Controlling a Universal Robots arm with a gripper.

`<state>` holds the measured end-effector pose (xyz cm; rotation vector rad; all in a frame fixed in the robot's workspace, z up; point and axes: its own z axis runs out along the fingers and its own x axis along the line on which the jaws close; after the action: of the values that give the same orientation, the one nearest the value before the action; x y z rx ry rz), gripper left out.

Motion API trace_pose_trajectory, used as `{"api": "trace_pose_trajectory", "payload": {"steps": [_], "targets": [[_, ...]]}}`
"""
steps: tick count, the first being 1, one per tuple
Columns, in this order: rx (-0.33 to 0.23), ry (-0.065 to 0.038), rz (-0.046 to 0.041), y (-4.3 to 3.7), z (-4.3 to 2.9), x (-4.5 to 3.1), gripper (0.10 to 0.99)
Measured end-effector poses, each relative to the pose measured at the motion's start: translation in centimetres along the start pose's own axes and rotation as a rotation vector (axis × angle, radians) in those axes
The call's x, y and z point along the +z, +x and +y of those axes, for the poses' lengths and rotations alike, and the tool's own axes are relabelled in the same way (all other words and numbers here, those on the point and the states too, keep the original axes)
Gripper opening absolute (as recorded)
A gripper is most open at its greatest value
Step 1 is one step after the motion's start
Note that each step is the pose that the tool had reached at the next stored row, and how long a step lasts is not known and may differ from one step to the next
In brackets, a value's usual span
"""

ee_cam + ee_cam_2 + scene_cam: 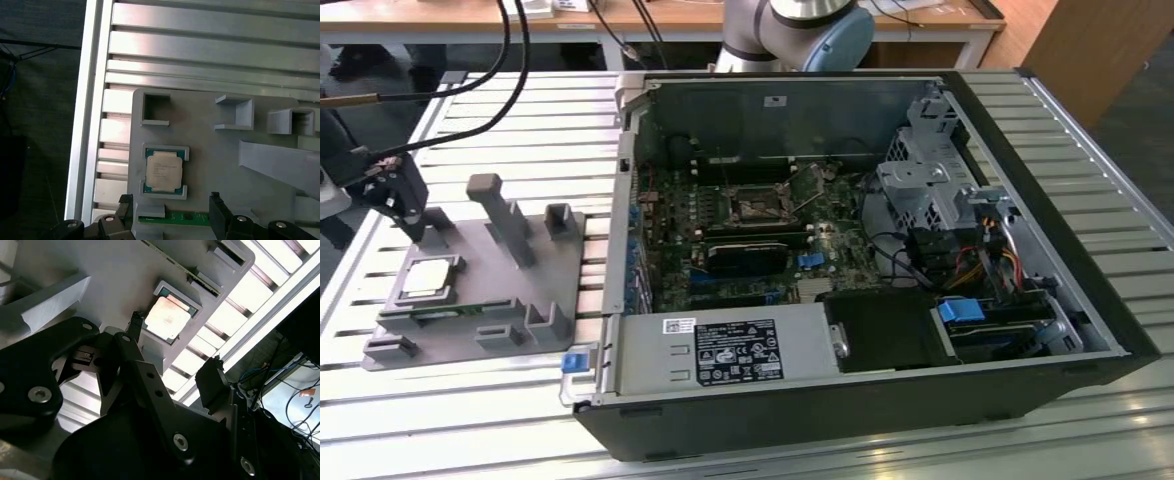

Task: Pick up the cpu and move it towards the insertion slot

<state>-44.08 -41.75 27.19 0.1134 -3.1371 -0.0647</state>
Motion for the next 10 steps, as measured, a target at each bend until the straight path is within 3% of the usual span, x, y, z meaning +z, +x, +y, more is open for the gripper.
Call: {"api": "trace_pose_trajectory", "payload": {"steps": [10], "targets": [[-0.001,0.0,0.0001,0.01,-0.18,1.43,0.706]]}}
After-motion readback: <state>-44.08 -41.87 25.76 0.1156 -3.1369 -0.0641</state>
